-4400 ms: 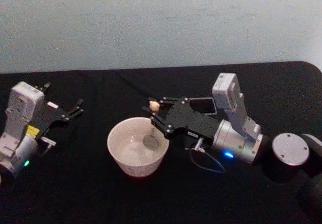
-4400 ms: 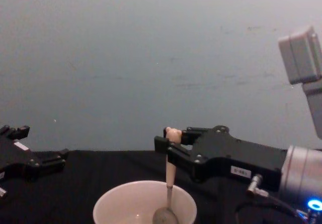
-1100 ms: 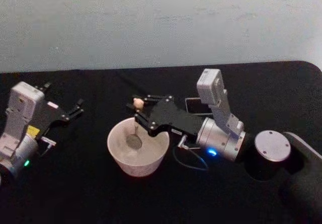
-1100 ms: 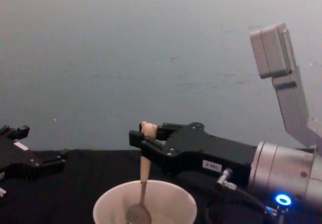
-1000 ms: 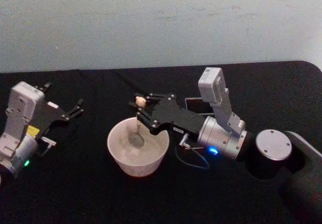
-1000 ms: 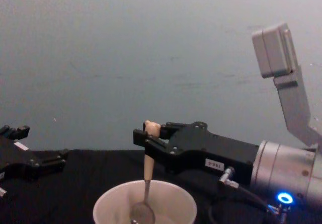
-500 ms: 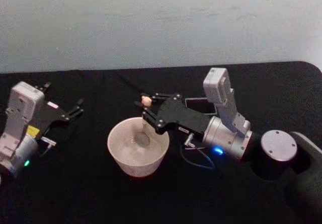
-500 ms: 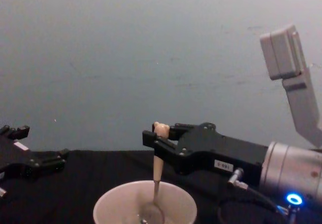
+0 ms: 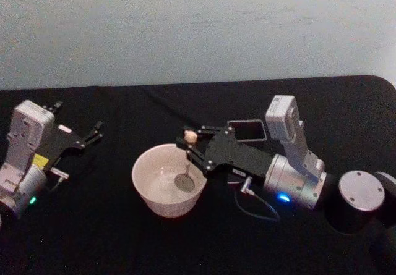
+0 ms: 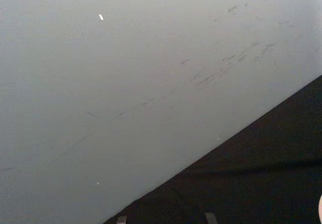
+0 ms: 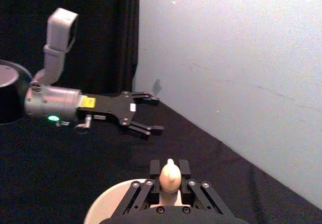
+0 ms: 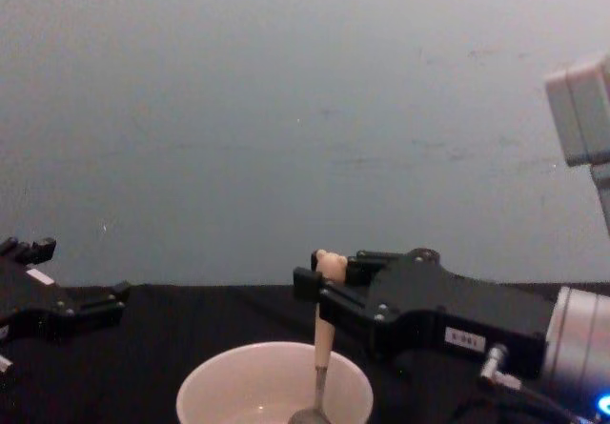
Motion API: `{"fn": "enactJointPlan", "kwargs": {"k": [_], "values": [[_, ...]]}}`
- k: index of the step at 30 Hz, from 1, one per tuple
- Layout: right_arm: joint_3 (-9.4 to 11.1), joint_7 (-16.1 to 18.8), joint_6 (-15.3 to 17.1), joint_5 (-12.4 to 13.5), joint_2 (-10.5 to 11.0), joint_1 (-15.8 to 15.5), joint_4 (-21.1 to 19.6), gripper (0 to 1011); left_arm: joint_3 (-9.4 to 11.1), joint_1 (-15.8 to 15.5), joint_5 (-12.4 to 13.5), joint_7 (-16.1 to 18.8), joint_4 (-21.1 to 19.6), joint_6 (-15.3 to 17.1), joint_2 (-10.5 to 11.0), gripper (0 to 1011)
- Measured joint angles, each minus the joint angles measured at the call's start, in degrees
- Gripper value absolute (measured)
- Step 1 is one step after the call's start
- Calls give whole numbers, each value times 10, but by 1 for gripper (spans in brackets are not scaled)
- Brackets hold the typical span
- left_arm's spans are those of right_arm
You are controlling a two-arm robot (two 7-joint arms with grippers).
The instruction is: Pick up the stirring spoon with one hand, stir inside the cup, then place it back in its original position.
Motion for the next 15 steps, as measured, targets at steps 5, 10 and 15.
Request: {"fn": "enactJointPlan", "kwargs": {"k": [5, 10, 15], "values": [[-4, 10, 5, 8, 10, -14, -22, 212, 0, 0, 0, 0, 0, 0, 0, 1001], [-13, 19, 9, 15, 12, -20, -34, 213, 0, 0, 0, 0, 0, 0, 0, 1001], [-25, 23, 10, 19, 1, -11, -27, 212, 0, 0, 0, 0, 0, 0, 0, 1001]]}}
